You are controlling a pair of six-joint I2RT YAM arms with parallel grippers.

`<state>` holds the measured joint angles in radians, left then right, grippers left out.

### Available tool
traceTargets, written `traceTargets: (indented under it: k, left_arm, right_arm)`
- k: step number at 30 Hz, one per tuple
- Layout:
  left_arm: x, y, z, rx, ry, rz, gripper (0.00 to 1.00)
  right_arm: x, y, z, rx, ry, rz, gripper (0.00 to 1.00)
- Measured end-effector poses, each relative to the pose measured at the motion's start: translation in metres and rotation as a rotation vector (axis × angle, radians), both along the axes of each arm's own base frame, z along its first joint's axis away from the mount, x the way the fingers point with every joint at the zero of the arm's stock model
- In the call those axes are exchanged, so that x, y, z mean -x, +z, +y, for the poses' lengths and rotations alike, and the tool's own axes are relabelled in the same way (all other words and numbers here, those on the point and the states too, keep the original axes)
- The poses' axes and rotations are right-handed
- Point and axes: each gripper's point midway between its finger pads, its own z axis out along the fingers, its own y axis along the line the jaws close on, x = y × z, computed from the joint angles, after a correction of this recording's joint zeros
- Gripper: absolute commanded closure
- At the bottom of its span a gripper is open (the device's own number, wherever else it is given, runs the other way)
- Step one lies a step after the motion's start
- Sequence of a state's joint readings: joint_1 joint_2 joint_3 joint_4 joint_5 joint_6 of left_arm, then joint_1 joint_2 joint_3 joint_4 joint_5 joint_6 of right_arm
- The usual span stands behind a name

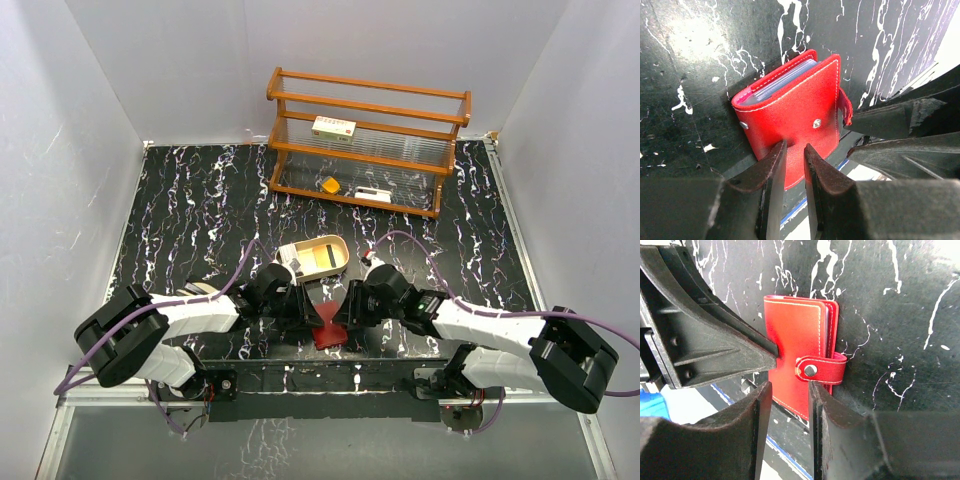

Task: Put the credit cards into the card holder
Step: Close the card holder at the center of the board.

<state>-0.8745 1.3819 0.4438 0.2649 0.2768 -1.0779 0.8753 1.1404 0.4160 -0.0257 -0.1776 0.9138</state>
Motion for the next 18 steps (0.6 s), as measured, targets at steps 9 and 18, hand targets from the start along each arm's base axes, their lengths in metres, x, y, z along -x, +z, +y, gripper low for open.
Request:
traceTargets:
  k: [9,18]
  left_arm:
    - [0.0,-0.001,0.002,-0.01,0.005,0.0,0.8]
    - [0.001,0.0,0.005,-0.021,0.01,0.001,0.8]
  right_arm:
    - [-0.017,0.02,-0.012,0.077,-0.046,-0.089,0.51]
    - [-0.015,-0.002,-0.012,0.134,-0.023,-0.047,0.45]
